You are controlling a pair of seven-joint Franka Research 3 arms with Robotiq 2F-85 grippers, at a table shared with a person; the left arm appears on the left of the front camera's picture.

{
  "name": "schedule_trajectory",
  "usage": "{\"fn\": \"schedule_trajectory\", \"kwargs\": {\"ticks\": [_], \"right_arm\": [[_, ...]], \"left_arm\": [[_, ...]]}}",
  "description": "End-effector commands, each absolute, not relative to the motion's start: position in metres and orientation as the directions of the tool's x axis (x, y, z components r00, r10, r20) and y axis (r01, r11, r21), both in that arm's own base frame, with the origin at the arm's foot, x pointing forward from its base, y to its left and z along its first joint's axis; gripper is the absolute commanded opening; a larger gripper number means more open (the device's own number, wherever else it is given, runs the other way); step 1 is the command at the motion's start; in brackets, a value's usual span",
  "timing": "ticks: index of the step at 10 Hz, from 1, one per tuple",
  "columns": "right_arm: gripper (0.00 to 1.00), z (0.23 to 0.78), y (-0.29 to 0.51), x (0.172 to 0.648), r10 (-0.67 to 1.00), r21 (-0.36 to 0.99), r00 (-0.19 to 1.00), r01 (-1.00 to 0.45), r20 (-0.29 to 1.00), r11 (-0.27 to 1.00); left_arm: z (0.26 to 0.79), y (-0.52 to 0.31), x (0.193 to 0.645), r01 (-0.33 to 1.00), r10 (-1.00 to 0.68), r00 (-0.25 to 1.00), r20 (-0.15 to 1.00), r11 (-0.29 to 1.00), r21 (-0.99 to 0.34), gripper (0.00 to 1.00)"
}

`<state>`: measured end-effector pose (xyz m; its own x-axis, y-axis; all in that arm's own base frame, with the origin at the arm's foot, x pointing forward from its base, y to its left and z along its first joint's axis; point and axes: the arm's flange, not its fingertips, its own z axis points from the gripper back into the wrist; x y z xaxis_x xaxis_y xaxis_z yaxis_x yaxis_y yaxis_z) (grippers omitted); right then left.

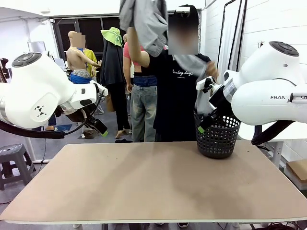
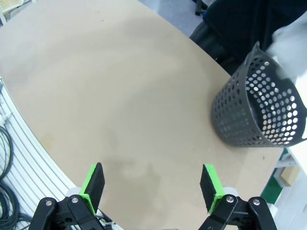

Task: Fold the training pants.
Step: Grab both ends of the Training pants handed by a person.

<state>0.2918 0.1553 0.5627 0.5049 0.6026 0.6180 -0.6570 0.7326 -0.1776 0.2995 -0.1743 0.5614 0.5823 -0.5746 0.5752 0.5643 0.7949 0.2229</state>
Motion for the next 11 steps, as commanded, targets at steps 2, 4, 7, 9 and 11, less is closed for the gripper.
{"fn": "schedule_trajectory", "kwargs": {"ticks": [2, 4, 7, 9, 11], "right_arm": [[1.0, 0.5626, 0.1559, 0.2924, 0.6, -0.174, 0.503, -0.658, 0.622, 0.733], [1.0, 0.5626, 0.1559, 0.2924, 0.6, -0.174, 0.503, -0.658, 0.622, 0.733], [1.0, 0.5626, 0.1559, 0.2924, 0.6, -0.174, 0.503, -0.658, 0.622, 0.733], [1.0, 0.5626, 0.1559, 0.2924, 0.6, -0.174, 0.503, -0.658, 0.622, 0.733], [1.0, 0.5626, 0.1559, 0.2924, 0.6, -0.174, 0.503, -0.658, 0.622, 0.733]], "left_arm": [[0.5608, -0.1742, 0.3002, 0.57, -0.581, 0.578, 0.573, 0.79, 0.226, 1.0], [0.5608, -0.1742, 0.3002, 0.57, -0.581, 0.578, 0.573, 0.79, 0.226, 1.0], [0.5608, -0.1742, 0.3002, 0.57, -0.581, 0.578, 0.573, 0.79, 0.226, 1.0], [0.5608, -0.1742, 0.3002, 0.57, -0.581, 0.578, 0.573, 0.79, 0.226, 1.0], [0.5608, -0.1742, 0.3002, 0.57, -0.581, 0.578, 0.573, 0.79, 0.226, 1.0]]}}
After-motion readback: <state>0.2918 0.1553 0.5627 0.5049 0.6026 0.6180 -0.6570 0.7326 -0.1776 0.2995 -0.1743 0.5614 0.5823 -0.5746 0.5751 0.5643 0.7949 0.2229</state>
